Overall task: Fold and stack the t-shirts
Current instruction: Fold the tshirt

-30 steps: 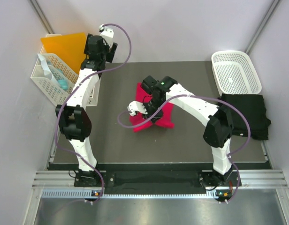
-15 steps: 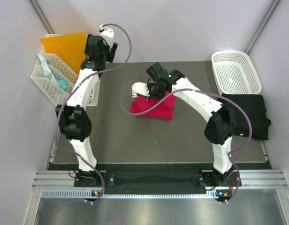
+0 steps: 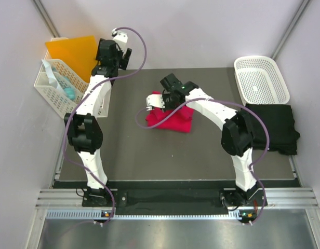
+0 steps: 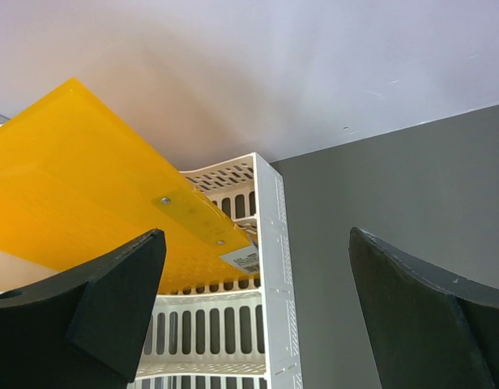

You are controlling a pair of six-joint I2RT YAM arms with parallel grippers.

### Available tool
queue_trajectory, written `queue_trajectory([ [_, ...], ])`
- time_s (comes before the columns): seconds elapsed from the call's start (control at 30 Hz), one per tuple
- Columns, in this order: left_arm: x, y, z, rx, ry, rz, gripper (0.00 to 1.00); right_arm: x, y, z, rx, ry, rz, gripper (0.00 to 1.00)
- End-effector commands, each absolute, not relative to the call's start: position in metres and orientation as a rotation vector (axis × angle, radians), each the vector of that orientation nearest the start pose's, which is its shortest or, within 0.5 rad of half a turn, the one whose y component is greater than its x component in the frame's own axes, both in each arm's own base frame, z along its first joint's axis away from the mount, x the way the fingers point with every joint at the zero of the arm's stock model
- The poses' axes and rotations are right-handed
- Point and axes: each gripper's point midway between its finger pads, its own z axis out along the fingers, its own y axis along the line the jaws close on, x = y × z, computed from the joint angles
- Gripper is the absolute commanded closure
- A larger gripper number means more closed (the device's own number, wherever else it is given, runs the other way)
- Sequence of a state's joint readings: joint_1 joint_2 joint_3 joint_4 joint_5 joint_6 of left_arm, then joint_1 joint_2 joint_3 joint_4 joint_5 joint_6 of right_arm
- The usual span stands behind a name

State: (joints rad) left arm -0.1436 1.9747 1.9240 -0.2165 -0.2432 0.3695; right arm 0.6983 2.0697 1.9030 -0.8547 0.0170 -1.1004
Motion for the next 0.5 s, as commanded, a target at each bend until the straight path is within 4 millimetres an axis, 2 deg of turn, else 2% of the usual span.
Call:
queue_trajectory([
  [0.0, 0.604, -0.031, 0.338, 0.286, 1.715, 0.367, 0.01, 0.436, 0.305, 0.144, -1.975, 1.598, -0.212, 0.89],
  [0.1, 0.605, -0.034, 0.334, 0.291, 1.721, 0.354, 0.01, 0.442, 0.304, 0.140, -1.925, 1.628, -0.238, 0.81],
  [0.17, 0.606, -0.035, 0.329, 0.293, 1.730, 0.347, 0.01, 0.453, 0.307, 0.146, -1.860, 1.605, -0.277, 0.75],
  [0.23, 0.608, -0.036, 0.325, 0.295, 1.735, 0.340, 0.01, 0.464, 0.305, 0.147, -1.786, 1.596, -0.341, 0.64],
  [0.3, 0.609, -0.037, 0.323, 0.293, 1.737, 0.333, 0.01, 0.476, 0.303, 0.147, -1.709, 1.580, -0.420, 0.62],
  [0.33, 0.610, -0.037, 0.320, 0.293, 1.743, 0.332, 0.01, 0.480, 0.302, 0.151, -1.673, 1.572, -0.446, 0.54],
  [0.43, 0.611, -0.039, 0.316, 0.291, 1.752, 0.320, 0.01, 0.496, 0.297, 0.162, -1.538, 1.549, -0.533, 0.45],
  [0.47, 0.610, -0.039, 0.315, 0.291, 1.755, 0.319, 0.01, 0.499, 0.297, 0.165, -1.517, 1.540, -0.550, 0.45],
])
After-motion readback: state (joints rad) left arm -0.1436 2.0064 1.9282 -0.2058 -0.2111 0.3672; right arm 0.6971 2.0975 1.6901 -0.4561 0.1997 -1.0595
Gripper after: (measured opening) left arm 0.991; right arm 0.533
